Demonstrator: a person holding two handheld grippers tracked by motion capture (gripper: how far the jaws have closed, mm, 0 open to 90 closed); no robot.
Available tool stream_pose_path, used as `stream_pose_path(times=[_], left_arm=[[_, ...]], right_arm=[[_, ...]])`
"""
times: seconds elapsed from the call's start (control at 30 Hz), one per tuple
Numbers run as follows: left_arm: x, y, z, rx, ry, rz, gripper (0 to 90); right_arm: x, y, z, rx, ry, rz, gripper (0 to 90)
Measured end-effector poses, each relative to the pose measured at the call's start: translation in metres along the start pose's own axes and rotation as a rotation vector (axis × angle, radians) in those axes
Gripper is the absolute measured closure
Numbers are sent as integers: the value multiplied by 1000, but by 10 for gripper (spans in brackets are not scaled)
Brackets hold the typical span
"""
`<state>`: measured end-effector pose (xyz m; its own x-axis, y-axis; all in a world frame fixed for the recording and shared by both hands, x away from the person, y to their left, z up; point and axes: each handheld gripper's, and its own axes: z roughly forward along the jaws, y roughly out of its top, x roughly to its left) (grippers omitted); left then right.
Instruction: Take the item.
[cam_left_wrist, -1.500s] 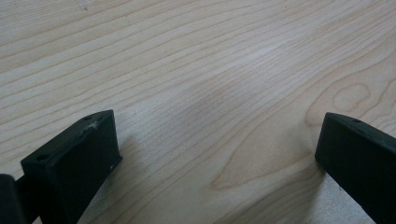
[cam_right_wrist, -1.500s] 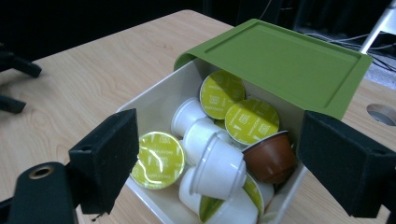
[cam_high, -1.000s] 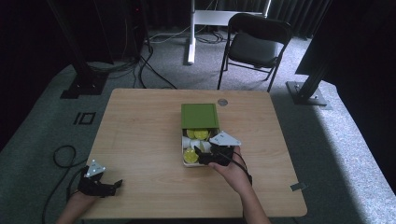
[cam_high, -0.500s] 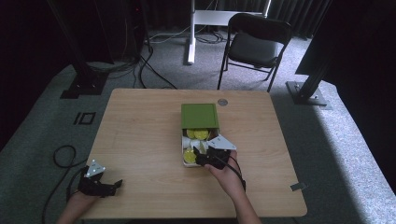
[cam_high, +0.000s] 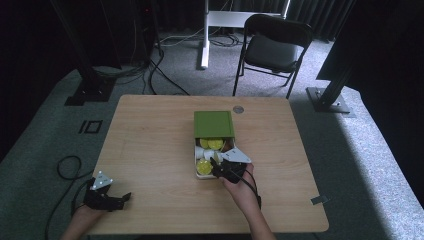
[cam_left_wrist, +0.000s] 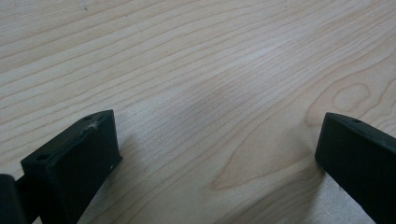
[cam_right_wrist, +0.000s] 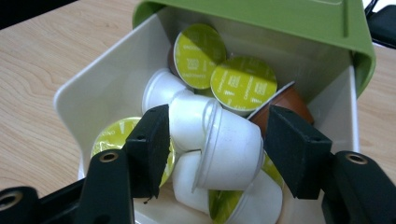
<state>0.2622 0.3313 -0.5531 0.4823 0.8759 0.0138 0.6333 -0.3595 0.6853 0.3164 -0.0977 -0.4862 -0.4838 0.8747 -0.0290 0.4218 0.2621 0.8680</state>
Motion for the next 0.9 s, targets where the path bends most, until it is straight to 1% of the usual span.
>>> stream_pose_path(times=[0.07,0.13,0.2,0.3,0.37,0.43,0.5,0.67,0.73,0.77,0.9], left_arm=[[0,0,0,0,0,0,5],[0,0,0,0,0,0,5],[0,0,0,0,0,1,5],[0,0,0,0,0,0,5],[0,0,0,0,0,0,5],[0,0,0,0,0,0,5],[0,0,0,0,0,0,5],[0,0,0,0,0,0,5],[0,0,0,0,0,0,5],[0,0,0,0,0,0,5],[0,0,0,0,0,0,5]], right_arm=[[1,-2,1,7,-1,-2,413],[2,-5,2,14,2,11,422],[5,-7,5,28,-2,-4,425],[8,-11,9,52,17,-3,449],[8,-13,10,53,24,-3,449],[8,-13,10,60,32,-3,452],[7,-13,9,65,42,-15,455],[5,-13,6,71,55,-25,462],[4,-12,4,74,71,-33,465],[3,-11,3,73,80,-22,465],[0,-7,0,60,101,-10,466]])
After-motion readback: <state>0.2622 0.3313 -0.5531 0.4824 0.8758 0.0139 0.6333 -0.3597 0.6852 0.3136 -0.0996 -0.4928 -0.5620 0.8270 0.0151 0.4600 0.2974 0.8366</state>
